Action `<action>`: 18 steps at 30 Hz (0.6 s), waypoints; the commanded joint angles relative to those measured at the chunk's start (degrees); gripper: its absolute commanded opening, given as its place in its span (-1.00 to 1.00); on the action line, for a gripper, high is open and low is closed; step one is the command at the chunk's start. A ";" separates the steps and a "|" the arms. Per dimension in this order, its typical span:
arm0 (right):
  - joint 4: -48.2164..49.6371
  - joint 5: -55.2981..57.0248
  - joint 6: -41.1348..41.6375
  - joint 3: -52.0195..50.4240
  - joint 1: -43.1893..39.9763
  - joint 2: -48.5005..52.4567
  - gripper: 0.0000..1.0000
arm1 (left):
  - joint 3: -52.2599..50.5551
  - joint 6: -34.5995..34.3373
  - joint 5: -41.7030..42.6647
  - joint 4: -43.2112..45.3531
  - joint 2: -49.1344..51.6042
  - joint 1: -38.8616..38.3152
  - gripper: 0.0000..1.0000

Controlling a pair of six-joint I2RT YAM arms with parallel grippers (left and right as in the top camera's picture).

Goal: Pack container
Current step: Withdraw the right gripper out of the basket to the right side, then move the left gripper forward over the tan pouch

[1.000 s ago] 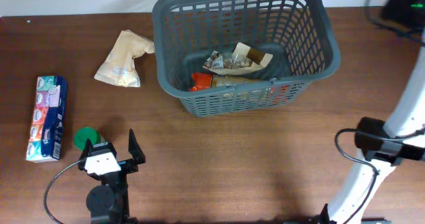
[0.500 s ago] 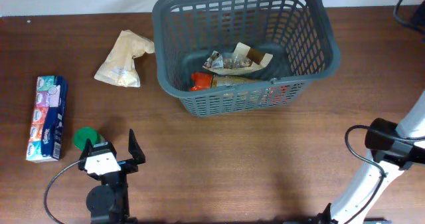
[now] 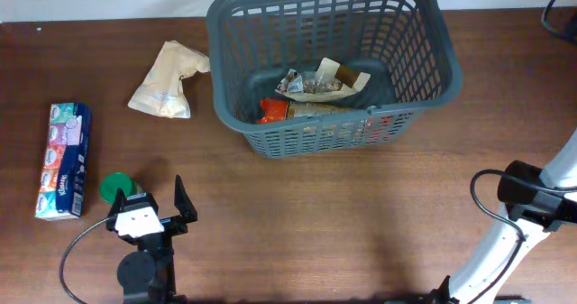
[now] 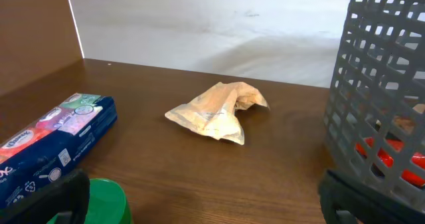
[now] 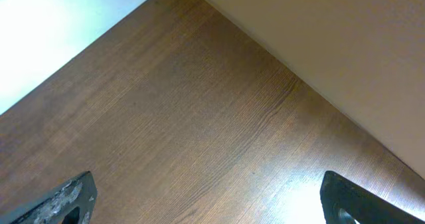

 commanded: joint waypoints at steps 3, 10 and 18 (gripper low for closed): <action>-0.33 1.29 0.87 0.81 -0.09 -0.66 0.98 | -0.59 -0.57 0.79 1.20 -0.44 0.20 0.99; -0.33 1.29 0.87 0.81 -0.09 -0.66 0.97 | 5.57 -3.26 0.79 -6.95 0.15 0.20 0.99; -0.33 1.29 0.85 0.81 -0.09 -0.66 0.98 | 26.14 -0.74 -5.55 -23.91 11.74 0.20 0.99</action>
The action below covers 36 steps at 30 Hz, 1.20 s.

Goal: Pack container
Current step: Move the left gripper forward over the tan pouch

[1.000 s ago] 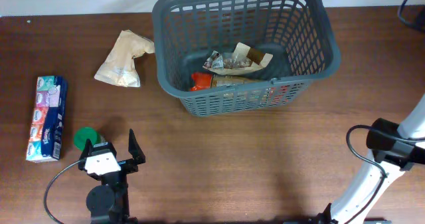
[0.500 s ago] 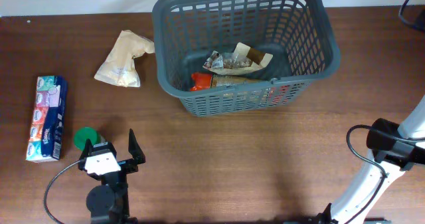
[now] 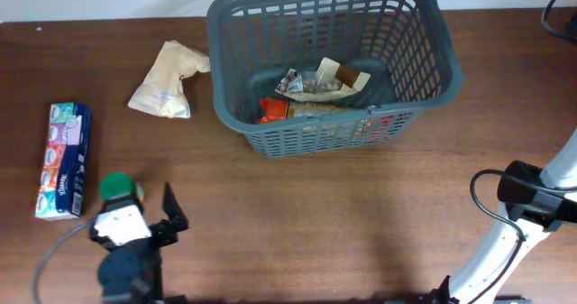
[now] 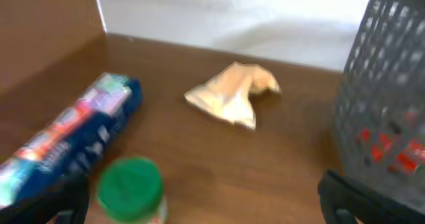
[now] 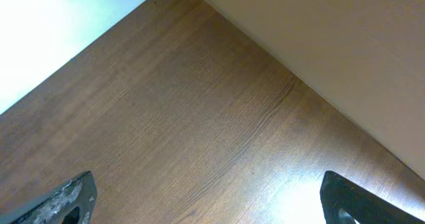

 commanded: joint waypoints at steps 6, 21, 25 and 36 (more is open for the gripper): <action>-0.33 1.05 0.85 0.81 -0.09 -0.66 0.98 | 17.94 7.30 -1.81 -10.60 16.74 0.20 0.99; -0.33 1.05 0.83 0.81 -0.09 -0.66 0.98 | 23.82 13.86 4.15 -18.01 33.99 0.20 0.99; -0.33 1.05 0.85 0.81 -0.09 -0.66 0.98 | 23.82 13.79 -0.13 -20.72 34.25 0.20 0.99; -0.33 1.05 0.85 0.81 -0.09 -0.66 0.98 | 26.14 9.75 1.70 -21.86 45.35 2.29 0.99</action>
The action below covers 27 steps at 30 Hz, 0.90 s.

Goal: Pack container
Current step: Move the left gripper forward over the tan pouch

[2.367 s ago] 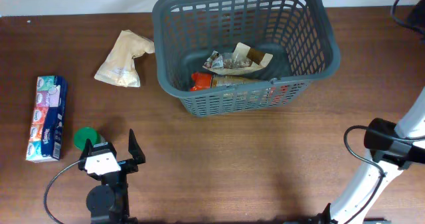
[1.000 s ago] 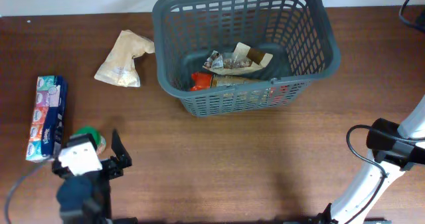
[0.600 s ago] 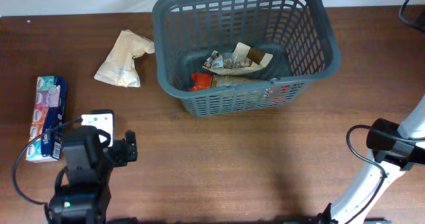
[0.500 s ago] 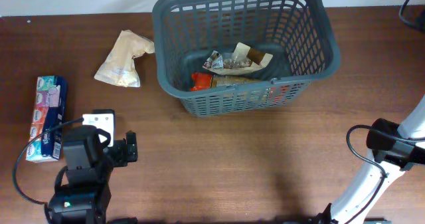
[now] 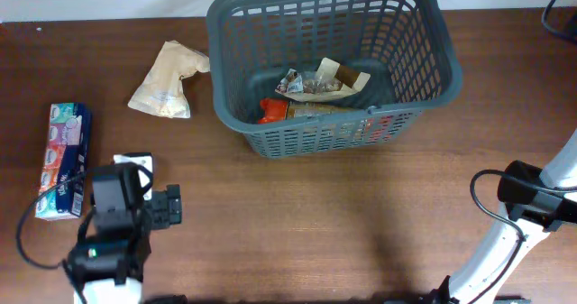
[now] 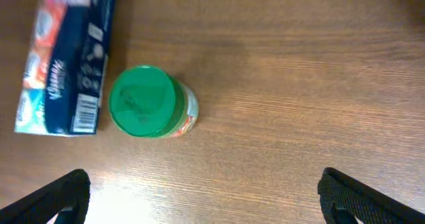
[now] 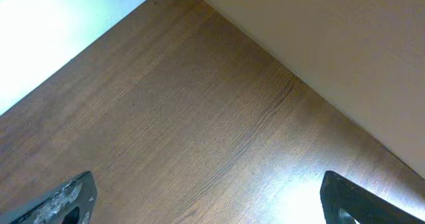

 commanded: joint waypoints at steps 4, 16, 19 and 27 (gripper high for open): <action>-0.33 1.05 0.66 0.81 -0.09 -0.66 0.98 | 6.08 -1.53 5.49 5.27 9.49 1.42 0.99; -0.33 1.05 0.68 0.81 -0.09 -0.66 0.98 | 14.78 9.66 9.14 18.80 21.90 1.42 0.98; -0.33 1.05 0.66 0.81 -0.09 -0.66 0.98 | 19.08 11.58 9.14 17.97 28.17 1.42 0.99; -0.33 1.05 0.66 0.81 -0.09 -0.66 0.98 | 34.45 15.61 9.16 15.41 42.27 1.42 0.99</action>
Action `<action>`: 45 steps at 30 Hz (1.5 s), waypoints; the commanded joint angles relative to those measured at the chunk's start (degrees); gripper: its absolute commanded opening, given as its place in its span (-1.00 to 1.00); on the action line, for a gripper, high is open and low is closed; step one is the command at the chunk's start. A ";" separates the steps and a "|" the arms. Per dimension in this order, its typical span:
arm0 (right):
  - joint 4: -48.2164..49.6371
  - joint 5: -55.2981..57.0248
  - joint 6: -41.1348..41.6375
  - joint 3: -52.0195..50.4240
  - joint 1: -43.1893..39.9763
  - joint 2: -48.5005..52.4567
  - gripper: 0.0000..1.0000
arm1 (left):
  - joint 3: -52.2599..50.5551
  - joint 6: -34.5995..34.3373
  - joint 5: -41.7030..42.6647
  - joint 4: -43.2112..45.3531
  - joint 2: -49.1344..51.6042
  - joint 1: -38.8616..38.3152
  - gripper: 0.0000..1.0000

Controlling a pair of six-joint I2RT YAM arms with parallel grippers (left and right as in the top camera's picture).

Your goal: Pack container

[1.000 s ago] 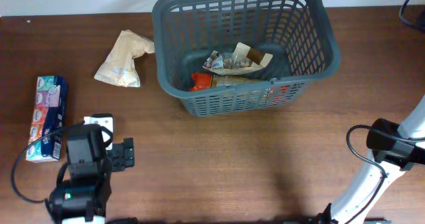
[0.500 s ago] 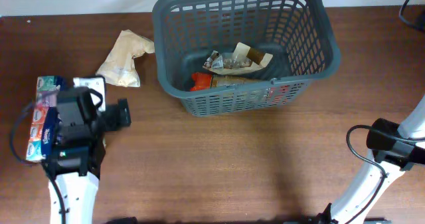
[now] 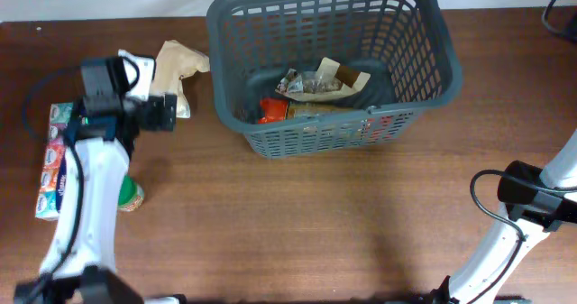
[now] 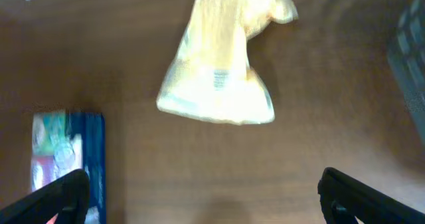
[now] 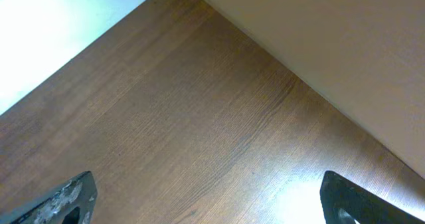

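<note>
The grey slotted basket [image 3: 424, 42] stands at the back centre and holds a few packets [image 3: 320, 83]. A beige crumpled bag [image 3: 180, 62] lies left of it and fills the top of the left wrist view [image 4: 222, 64]. My left gripper [image 3: 126, 115] hangs open just in front of the bag [image 4: 209, 201], with nothing between its fingers. A blue tissue pack [image 3: 56, 164] lies at the far left [image 4: 63, 154]. A green-lidded jar [image 3: 129, 194] stands beside it, partly under my left arm. My right gripper [image 5: 212, 197] is open over bare wood.
The basket's edge [image 4: 415, 38] shows at the right of the left wrist view. My right arm [image 3: 532, 200] sits at the table's right edge, far from the basket.
My left gripper has moved from above the green-lidded jar toward the back, and now hangs open in front of the beige bag. The jar stands where it was. The right arm is unchanged.
My left gripper was low at the front left, looking across the table at the bag and basket. Then it had pulled back with the jar in view, then it looked straight down on the jar. Now it is over the bag's near end, still open.
</note>
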 commanded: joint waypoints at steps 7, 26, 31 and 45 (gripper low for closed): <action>-0.33 1.05 0.70 0.81 -0.09 -0.66 0.98 | 14.53 7.02 1.64 -2.12 11.58 0.17 0.98; -0.33 1.05 0.68 0.81 -0.09 -0.66 0.98 | 27.04 14.34 7.98 -3.21 30.49 0.20 0.99; -0.33 1.05 0.68 0.81 -0.09 -0.66 0.98 | 30.03 14.75 7.23 -3.08 34.07 0.20 0.99; -0.33 1.05 0.68 0.81 -0.09 -0.66 0.98 | 30.34 15.50 8.52 2.29 38.60 0.26 0.99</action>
